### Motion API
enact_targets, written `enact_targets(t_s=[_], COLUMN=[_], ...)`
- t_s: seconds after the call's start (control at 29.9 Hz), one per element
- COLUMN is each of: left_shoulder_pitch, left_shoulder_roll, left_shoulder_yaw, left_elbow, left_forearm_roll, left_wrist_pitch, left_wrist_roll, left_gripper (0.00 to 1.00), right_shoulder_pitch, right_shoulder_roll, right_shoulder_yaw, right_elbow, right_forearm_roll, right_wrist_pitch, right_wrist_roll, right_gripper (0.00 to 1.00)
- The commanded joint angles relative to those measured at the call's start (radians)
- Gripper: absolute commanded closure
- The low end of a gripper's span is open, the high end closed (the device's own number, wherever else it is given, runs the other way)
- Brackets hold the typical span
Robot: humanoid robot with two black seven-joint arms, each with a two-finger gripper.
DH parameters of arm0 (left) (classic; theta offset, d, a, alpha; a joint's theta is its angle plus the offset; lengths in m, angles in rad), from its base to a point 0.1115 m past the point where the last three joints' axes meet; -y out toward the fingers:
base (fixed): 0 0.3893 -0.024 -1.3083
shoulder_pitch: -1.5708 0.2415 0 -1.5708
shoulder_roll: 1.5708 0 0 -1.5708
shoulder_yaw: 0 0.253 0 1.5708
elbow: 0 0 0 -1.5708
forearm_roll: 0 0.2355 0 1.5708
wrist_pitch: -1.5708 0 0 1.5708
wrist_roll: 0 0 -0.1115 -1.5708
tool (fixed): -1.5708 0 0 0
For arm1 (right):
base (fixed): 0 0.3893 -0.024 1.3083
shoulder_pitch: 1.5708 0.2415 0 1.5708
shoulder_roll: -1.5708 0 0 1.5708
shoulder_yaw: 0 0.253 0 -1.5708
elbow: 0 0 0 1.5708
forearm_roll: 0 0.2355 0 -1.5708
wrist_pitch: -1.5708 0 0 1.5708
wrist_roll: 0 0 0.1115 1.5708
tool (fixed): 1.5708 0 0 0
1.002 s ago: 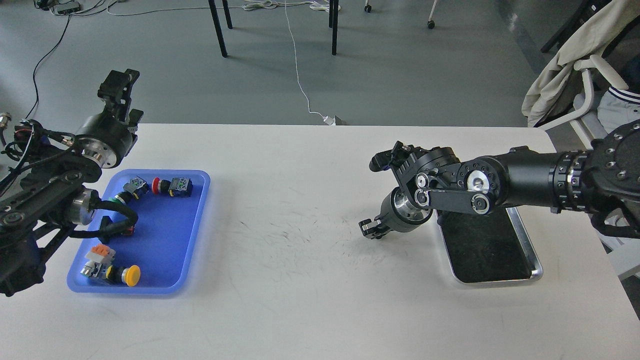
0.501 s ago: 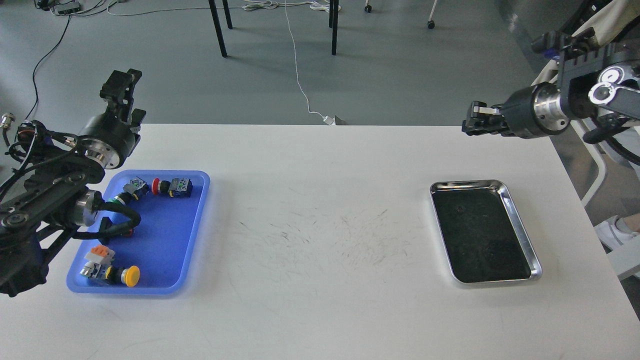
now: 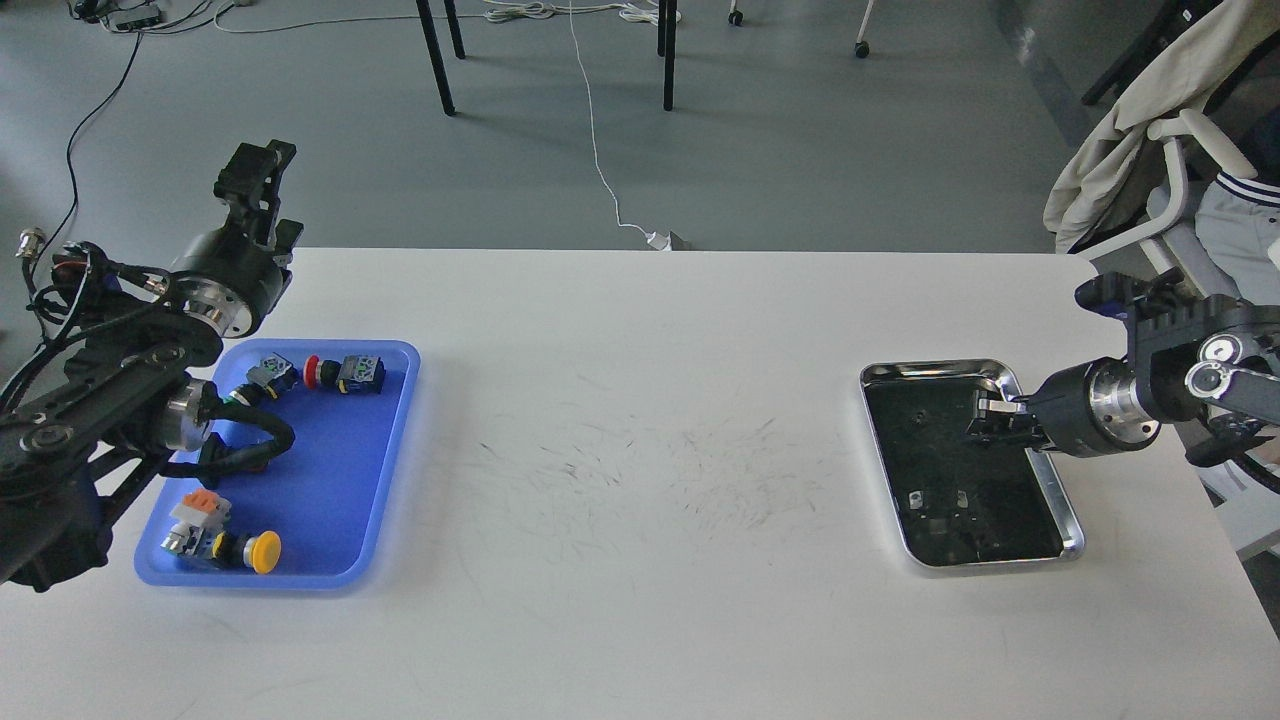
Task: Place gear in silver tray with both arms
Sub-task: 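Carry the gear over the silver tray and lower it, then open the right gripper in the silver tray and lift away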
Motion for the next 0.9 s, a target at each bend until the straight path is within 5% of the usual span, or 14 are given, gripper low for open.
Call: enact_targets(t_s=[0.0,0.17,0.27,0.37,0.4,0.43,0.47,0.74,0.87], left_shoulder_pitch=[0.003,0.003,0.003,0.003,0.003,0.003,0.003,-0.005,-0.011], left_shoulder_roll=[-0.001,-0.003,-0.001,-0.001,0.0,0.0,0.0,0.0,0.0], left_shoulder_yaw=[0.0,0.0,0.0,0.0,0.0,0.0,0.0,0.0,-0.002], left_elbow=[0.002,0.002,0.005,0.005,0.006,0.006,0.005,0.008,0.008], left_forearm_roll=[0.0,0.0,0.0,0.0,0.0,0.0,0.0,0.0,0.0], left_wrist_pitch=[0.0,0.006,0.015,0.017,0.017,0.015,0.017,0.017,0.017], left_wrist_roll=[-0.002,-0.003,-0.003,-0.003,-0.003,-0.003,-0.003,-0.002,0.0], left_gripper=[0.02,0.02,0.02,0.02,0.02,0.02,0.02,0.02,0.02], right_shoulder_pitch=[-0.005,-0.025,-0.039,-0.048,-0.048,-0.048,-0.047,-0.037,-0.06], right_shoulder_roll=[0.006,0.006,0.007,0.006,0.007,0.007,0.007,-0.048,-0.109], right_shoulder_yaw=[-0.004,-0.004,-0.004,-0.004,-0.003,0.005,0.008,0.218,0.419], right_elbow=[0.001,0.002,0.005,0.011,0.011,0.011,0.011,0.031,0.015], right_forearm_roll=[-0.043,-0.082,-0.083,-0.083,-0.083,-0.082,-0.079,-0.038,0.192], right_wrist_pitch=[0.0,0.0,0.0,0.0,0.0,0.0,0.0,0.0,0.0], right_wrist_roll=[0.0,0.0,0.0,0.0,0.0,0.0,-0.002,0.002,0.008], right_gripper=[0.98,0.97,0.88,0.6,0.43,0.06,0.01,0.01,0.01])
